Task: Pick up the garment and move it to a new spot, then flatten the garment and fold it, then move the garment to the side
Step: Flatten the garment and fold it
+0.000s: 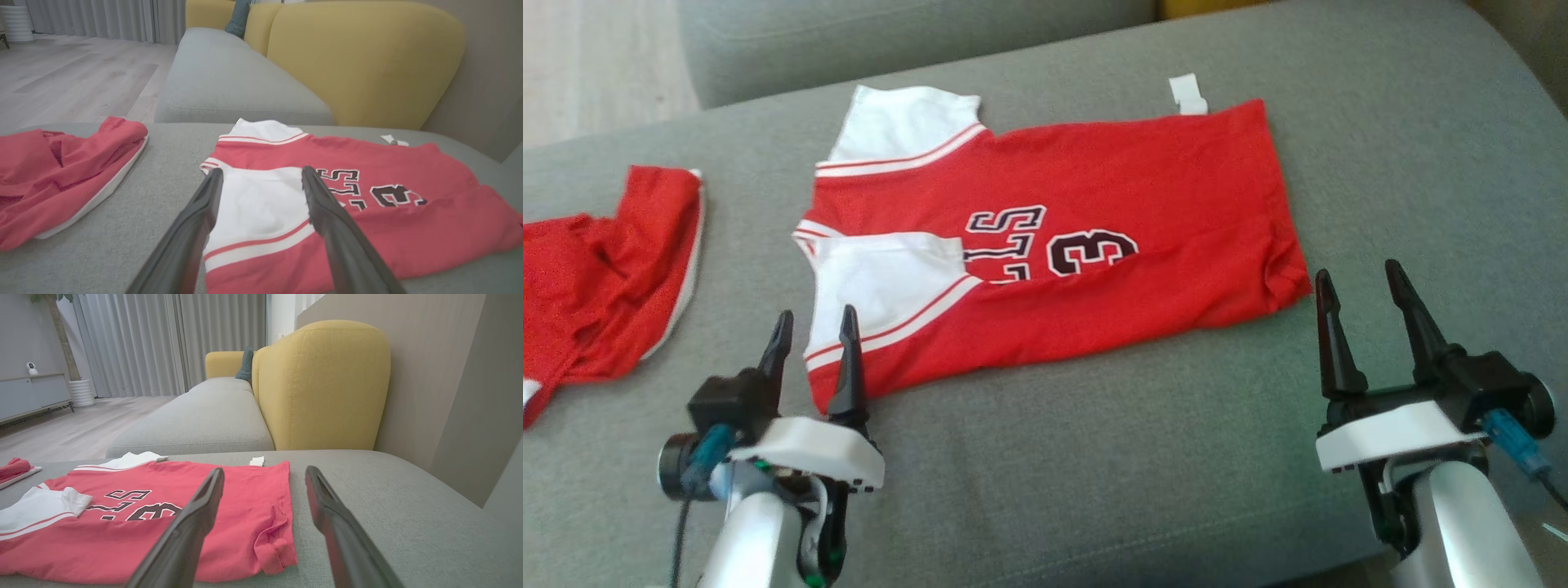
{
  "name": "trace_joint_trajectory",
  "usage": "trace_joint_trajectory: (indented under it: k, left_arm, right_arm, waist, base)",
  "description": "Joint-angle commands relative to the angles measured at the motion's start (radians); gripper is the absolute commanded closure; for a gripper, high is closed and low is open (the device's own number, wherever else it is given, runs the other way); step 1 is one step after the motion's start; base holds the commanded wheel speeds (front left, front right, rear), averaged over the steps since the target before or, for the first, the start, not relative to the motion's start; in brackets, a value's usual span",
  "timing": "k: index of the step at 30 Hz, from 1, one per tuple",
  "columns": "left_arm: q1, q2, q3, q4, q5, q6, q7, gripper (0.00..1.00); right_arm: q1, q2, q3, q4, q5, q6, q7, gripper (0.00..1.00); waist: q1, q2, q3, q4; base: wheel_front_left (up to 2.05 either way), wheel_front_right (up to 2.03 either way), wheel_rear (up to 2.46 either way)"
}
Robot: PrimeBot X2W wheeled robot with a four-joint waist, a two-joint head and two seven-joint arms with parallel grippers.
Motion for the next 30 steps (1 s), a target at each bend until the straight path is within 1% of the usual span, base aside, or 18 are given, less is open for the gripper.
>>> trace_joint_trajectory:
  k: [1,4,7,11,14,16,17,19,20,21,23,25,30]
  left_arm:
    - [-0.057,0.002,0.023,0.009,0.019,0.014,-0.005,0.0]
    - [-0.09,0.009,0.03,0.121,0.053,0.064,-0.004,0.0]
    - [-0.122,0.03,0.034,0.223,0.087,0.116,0.014,0.0]
    - [-0.158,0.052,0.04,0.321,0.102,0.151,0.042,0.0]
    - [-0.176,0.064,0.031,0.379,0.113,0.156,0.066,0.0]
    - [-0.186,0.062,0.024,0.408,0.107,0.142,0.081,0.0]
    - [-0.186,0.062,0.024,0.408,0.107,0.142,0.081,0.0]
    - [-0.195,0.06,0.013,0.433,0.102,0.123,0.096,0.0]
    - [-0.199,0.058,0.006,0.442,0.1,0.114,0.1,0.61]
    - [-0.204,0.056,0.001,0.448,0.098,0.105,0.1,1.0]
    - [-0.211,0.051,-0.003,0.45,0.091,0.096,0.079,1.0]
    - [-0.221,0.048,0.001,0.436,0.085,0.099,0.047,1.0]
    - [-0.236,0.047,0.003,0.361,0.084,0.1,0.002,1.0]
  right_arm:
    - [-0.039,0.006,0.018,-0.043,-0.007,-0.001,0.002,0.0]
    - [-0.041,0.007,0.012,-0.059,-0.005,-0.001,0.004,0.0]
    - [-0.046,0.008,0.011,-0.073,0.001,-0.001,0.008,0.0]
    - [-0.049,0.009,0.015,-0.087,0.005,-0.001,0.012,0.0]
    - [-0.049,0.009,0.017,-0.092,0.007,-0.001,0.013,0.0]
    - [-0.049,0.009,0.016,-0.093,0.009,-0.001,0.015,0.0]
    - [-0.049,0.009,0.016,-0.093,0.009,-0.001,0.015,0.0]
    - [-0.05,0.009,0.014,-0.088,0.012,-0.001,0.024,0.0]
    - [-0.051,0.009,0.014,-0.083,0.014,-0.001,0.032,0.0]
    - [-0.053,0.009,0.013,-0.076,0.018,-0.001,0.042,0.0]
    - [-0.059,0.009,0.005,-0.051,0.029,-0.001,0.077,0.0]
    - [-0.07,0.01,-0.009,-0.022,0.048,-0.001,0.108,0.0]
    - [-0.115,0.01,-0.045,0.09,0.114,-0.001,0.184,0.0]
  waist:
    - [0.0,0.0,0.018,-0.017]
    - [0.0,0.0,0.032,-0.034]
    - [0.0,0.0,0.043,-0.048]
    - [0.0,0.0,0.052,-0.058]
    - [0.0,0.0,0.056,-0.064]
    - [0.0,0.0,0.058,-0.066]
    - [0.0,0.0,0.058,-0.066]
    - [0.0,0.0,0.059,-0.064]
    - [0.0,0.0,0.06,-0.061]
    - [0.0,0.0,0.062,-0.058]
    - [0.0,0.0,0.064,-0.047]
    - [0.0,0.0,0.067,-0.033]
    - [0.0,0.0,0.076,0.009]
  base:
    - [0.0,0.0,0.0]
    - [0.0,0.0,0.0]
    - [0.0,0.0,0.0]
    - [0.0,0.0,0.0]
    - [0.0,0.0,0.0]
    - [0.0,0.0,0.0]
    - [0.0,0.0,0.0]
    - [0.0,0.0,0.0]
    - [0.0,0.0,0.0]
    - [0.0,0.0,0.0]
    - [0.0,0.0,0.0]
    - [0.0,0.0,0.0]
    - [0.0,0.0,0.0]
